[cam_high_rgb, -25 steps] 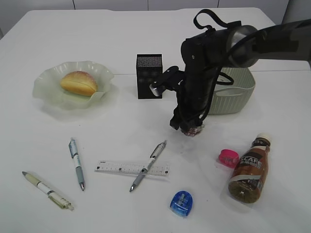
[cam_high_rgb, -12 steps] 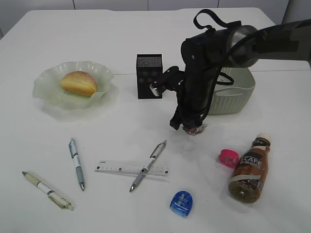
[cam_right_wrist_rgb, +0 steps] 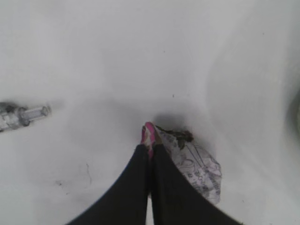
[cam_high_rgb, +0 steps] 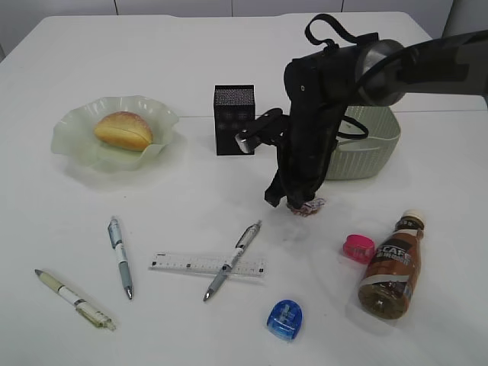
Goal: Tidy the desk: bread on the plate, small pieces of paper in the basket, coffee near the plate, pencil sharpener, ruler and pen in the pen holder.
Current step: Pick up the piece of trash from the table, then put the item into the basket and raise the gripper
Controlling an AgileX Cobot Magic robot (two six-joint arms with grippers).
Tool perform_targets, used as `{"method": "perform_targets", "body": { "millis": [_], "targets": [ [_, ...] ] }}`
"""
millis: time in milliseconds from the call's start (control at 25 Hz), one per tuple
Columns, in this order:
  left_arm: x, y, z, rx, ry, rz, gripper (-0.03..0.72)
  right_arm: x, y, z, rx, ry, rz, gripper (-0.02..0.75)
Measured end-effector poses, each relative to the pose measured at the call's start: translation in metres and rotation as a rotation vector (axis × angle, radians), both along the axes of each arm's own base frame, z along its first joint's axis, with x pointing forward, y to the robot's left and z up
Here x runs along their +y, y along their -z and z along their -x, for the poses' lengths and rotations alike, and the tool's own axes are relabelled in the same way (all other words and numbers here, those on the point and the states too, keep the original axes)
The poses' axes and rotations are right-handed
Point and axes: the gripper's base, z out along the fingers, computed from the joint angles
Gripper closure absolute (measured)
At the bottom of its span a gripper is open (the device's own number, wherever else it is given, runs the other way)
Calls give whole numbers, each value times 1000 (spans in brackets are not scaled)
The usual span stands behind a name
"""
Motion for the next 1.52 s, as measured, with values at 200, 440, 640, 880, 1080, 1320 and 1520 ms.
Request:
{"method": "perform_targets", "body": {
  "millis": [200,440,640,880,1080,1320,1520],
  "targets": [
    [0,0,0,0,0,0,202,-1,0,1,16,22,4,725],
    [0,0,0,0,0,0,202,2,-16,-5,-6,43,-8,725],
    [0,0,0,0,0,0,202,4,-34,-9,-3,83,-11,725],
    [0,0,0,0,0,0,202,5,-58,-14,-12,142,-23,725],
    [0,0,0,0,0,0,202,10,-87,-23,-101,182,-80,725],
    [0,0,0,0,0,0,202,8,-110,-31,-177,214,-116,725],
    [0,0,0,0,0,0,202,-11,-117,-39,-198,285,-127,725]
  ]
}}
